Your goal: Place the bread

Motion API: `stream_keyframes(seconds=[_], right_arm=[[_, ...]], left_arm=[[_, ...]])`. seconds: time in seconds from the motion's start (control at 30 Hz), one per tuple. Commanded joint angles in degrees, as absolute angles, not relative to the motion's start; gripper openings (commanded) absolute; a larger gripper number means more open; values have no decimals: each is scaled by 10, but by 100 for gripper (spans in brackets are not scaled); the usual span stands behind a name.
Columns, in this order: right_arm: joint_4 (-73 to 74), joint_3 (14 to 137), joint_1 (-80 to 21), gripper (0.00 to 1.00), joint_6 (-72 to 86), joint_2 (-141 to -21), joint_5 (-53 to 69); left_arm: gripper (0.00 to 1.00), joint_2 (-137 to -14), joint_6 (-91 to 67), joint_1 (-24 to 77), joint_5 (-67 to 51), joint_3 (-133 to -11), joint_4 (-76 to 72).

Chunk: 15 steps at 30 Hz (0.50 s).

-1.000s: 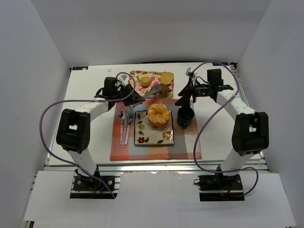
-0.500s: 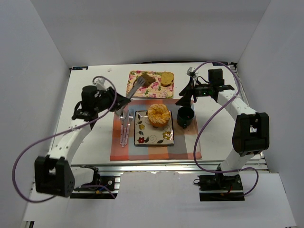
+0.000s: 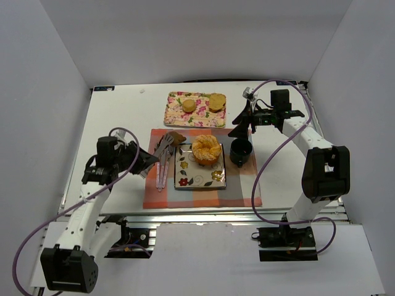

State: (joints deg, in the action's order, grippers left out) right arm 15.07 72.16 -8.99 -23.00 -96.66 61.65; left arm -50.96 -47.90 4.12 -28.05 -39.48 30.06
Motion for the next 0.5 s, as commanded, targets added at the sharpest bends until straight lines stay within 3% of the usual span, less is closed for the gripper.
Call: stream_keyframes(seconds=[0.0,0.27,0.47], right_arm=[[148,712,-86,89,-233,-947,632],[148,715,-86,89,-233,-948,632],[147,715,-86,89,-230,-948,632]], left_arm=[[26,-461,-496,42,-308,-376,344],[31,-439,-511,41,-338,-357,346],[39,-443,-507,41,-354,-348,359]])
